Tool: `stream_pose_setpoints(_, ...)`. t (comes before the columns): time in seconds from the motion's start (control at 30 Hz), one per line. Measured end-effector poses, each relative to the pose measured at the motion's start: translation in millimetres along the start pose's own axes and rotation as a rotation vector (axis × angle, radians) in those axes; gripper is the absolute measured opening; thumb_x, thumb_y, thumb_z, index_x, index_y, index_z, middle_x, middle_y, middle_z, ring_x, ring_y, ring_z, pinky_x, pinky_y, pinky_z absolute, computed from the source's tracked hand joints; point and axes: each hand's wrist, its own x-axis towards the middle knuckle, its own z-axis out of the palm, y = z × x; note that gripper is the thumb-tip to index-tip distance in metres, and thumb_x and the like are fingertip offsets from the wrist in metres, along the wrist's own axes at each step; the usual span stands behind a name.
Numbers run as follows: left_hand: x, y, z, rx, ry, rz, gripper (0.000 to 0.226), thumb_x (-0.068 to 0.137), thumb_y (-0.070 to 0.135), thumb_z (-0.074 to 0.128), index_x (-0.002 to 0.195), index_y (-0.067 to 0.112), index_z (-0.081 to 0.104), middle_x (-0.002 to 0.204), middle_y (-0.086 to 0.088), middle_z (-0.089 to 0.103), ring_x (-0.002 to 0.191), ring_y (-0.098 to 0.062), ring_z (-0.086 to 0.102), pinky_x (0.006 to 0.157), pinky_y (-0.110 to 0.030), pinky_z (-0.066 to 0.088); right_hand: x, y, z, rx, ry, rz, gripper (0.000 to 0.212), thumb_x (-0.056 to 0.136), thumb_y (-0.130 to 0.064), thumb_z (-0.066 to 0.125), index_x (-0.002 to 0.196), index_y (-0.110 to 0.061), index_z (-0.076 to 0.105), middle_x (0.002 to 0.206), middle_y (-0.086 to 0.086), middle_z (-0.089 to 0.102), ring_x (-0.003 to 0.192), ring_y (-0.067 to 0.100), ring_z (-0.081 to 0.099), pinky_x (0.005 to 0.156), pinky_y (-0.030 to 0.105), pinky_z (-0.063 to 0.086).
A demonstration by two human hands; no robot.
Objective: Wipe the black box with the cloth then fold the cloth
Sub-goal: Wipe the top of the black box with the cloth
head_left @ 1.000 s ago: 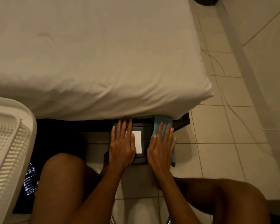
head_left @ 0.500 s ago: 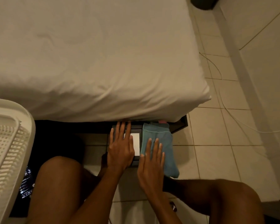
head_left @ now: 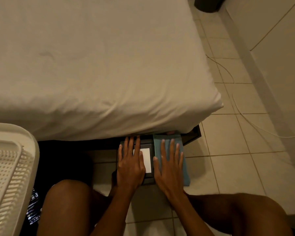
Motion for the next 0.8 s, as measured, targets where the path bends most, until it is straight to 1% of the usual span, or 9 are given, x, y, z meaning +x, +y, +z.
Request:
stream_pose_setpoints(0.07,-1,1,-1,-0.011,0.002,0.002,0.055,0.103,0.031,0.023,0.156,0.020,0.017,0.163,-0.003,0.020,0.152,-0.017,0.009,0.124,-0.043,0.013,-6,11,-2,0.010,-0.023,-0.020,0.062,0.100,-0.053,0.014,0.157,-0.035,-0.003,0.165,0.001,-0.015,0.151,0.019,-0.018,0.123,0.047,-0.007)
stream_pose_setpoints(0.23,0,0,1,-0.007,0.010,0.014,0.054,0.103,0.031,0.024,0.156,0.019,0.019,0.163,-0.003,0.020,0.152,-0.017,0.010,0.124,-0.043,0.014,28,2,1,0.012,0.057,0.138,0.058,0.101,-0.049,0.015,0.156,-0.036,0.004,0.167,0.004,-0.004,0.153,0.025,-0.011,0.122,0.055,0.004)
stream_pose_setpoints(0.33,-1,0,1,-0.003,0.017,0.013,0.054,0.103,0.028,0.027,0.155,0.018,0.022,0.162,-0.005,0.023,0.152,-0.019,0.013,0.123,-0.044,0.016,-2,1,8,-0.054,-0.012,-0.021,0.058,0.102,-0.046,0.016,0.157,-0.035,0.001,0.166,0.003,-0.010,0.153,0.025,-0.012,0.123,0.049,-0.005)
stream_pose_setpoints(0.4,0,0,1,-0.005,0.018,0.011,0.053,0.102,0.028,0.028,0.154,0.018,0.025,0.161,-0.005,0.025,0.152,-0.019,0.015,0.122,-0.045,0.018,-15,10,3,-0.042,-0.082,-0.106,0.056,0.102,-0.048,0.014,0.155,-0.041,-0.004,0.165,-0.003,-0.017,0.152,0.022,-0.016,0.121,0.045,-0.013)
stream_pose_setpoints(0.47,0,0,1,0.002,0.017,0.009,0.053,0.102,0.029,0.028,0.154,0.018,0.026,0.161,-0.005,0.026,0.151,-0.020,0.016,0.122,-0.045,0.019,-12,16,-4,0.000,-0.103,-0.133,0.056,0.101,-0.049,0.014,0.152,-0.049,-0.009,0.163,-0.009,-0.023,0.151,0.018,-0.021,0.119,0.041,-0.019)
stream_pose_setpoints(0.5,1,-1,1,0.006,0.013,0.010,0.054,0.102,0.029,0.028,0.154,0.017,0.026,0.161,-0.005,0.026,0.151,-0.020,0.017,0.122,-0.045,0.019,-9,16,-9,0.037,-0.081,-0.123,0.055,0.101,-0.048,0.015,0.152,-0.050,-0.006,0.163,-0.009,-0.020,0.151,0.016,-0.021,0.120,0.041,-0.018)
stream_pose_setpoints(0.6,2,-1,1,0.009,0.012,0.008,0.054,0.102,0.028,0.029,0.154,0.017,0.025,0.161,-0.006,0.027,0.151,-0.020,0.018,0.122,-0.045,0.019,2,11,-18,0.112,0.016,-0.009,0.057,0.100,-0.047,0.017,0.155,-0.042,0.002,0.165,-0.004,-0.010,0.152,0.017,-0.016,0.122,0.043,-0.009)
stream_pose_setpoints(0.7,1,-1,1,0.001,0.009,0.013,0.054,0.102,0.029,0.026,0.155,0.018,0.023,0.161,-0.006,0.026,0.152,-0.019,0.015,0.123,-0.045,0.017,8,9,-5,0.020,0.035,0.071,0.061,0.101,-0.047,0.017,0.157,-0.032,-0.001,0.166,0.002,-0.011,0.152,0.023,-0.015,0.123,0.050,0.000)
stream_pose_setpoints(0.8,1,-2,1,0.011,0.006,0.006,0.054,0.102,0.030,0.023,0.155,0.018,0.020,0.162,-0.006,0.023,0.152,-0.019,0.013,0.123,-0.044,0.015,16,3,1,-0.006,0.058,0.097,0.063,0.102,-0.044,0.023,0.158,-0.029,0.000,0.166,0.005,-0.009,0.152,0.023,-0.013,0.123,0.050,0.001)
